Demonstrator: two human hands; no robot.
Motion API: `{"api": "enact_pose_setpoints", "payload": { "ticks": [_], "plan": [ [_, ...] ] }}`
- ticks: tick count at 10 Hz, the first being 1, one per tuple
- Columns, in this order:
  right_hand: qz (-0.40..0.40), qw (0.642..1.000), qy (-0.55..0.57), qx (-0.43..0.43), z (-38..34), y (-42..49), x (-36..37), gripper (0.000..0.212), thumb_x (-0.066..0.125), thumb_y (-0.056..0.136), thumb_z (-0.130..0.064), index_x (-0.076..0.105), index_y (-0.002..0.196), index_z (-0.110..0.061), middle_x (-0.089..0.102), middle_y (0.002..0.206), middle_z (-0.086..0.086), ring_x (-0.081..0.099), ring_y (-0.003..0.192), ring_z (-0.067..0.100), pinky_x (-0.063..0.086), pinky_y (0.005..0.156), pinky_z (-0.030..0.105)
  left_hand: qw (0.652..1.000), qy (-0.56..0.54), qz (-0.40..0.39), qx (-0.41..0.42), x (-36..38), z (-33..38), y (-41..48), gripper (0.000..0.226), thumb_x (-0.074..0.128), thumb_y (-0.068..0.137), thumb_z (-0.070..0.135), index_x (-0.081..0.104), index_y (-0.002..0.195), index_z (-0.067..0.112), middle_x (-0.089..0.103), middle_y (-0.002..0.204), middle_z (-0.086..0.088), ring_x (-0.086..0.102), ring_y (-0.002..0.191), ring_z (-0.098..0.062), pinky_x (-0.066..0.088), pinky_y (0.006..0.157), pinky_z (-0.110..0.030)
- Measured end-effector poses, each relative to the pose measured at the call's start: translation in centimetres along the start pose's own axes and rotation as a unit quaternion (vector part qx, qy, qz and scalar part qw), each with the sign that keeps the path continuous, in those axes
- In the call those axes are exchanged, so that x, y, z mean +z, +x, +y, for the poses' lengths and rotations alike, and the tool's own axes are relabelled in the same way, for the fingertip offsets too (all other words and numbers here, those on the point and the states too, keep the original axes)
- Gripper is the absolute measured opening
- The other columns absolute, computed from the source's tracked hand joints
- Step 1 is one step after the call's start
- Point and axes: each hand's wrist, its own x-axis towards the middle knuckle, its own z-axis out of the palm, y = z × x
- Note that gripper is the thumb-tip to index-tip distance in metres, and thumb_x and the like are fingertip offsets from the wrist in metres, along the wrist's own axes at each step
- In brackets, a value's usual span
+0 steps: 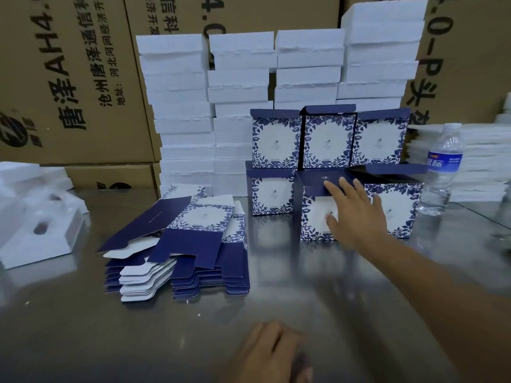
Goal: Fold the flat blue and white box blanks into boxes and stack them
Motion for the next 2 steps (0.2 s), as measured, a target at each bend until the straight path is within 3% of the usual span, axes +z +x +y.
{"api": "enact_pose_setpoints", "payload": {
  "ticks": [1,2],
  "plan": [
    [-0.02,0.995,0.096,-0.003,-1.2,-0.8,-2.8,0.073,0.049,0.094,-0.032,0.002,0.151,-0.029,0.002,0.16,0.002,-0.003,0.146,0.022,0.017,0.115,0.05,0.999,-0.034,-0.024,-0.024,-0.4,0.3,-0.3,0.029,0.041,0.067,0.051,0.066,0.07,0.036,0.058,0.075,0.024,0.051,0.072,0.009,0.046,0.062,-0.006],
    [0.019,0.972,0.218,-0.088,-2.1,-5.8,-4.4,0.061,0.055,0.092,-0.03,0.026,0.146,-0.029,0.014,0.157,-0.003,0.008,0.146,0.015,0.016,0.117,0.036,0.996,-0.065,-0.054,-0.042,-1.0,0.5,0.1,0.025,0.044,0.087,0.043,0.06,0.104,0.035,0.047,0.106,0.022,0.036,0.103,0.008,0.033,0.085,-0.004]
  ]
}}
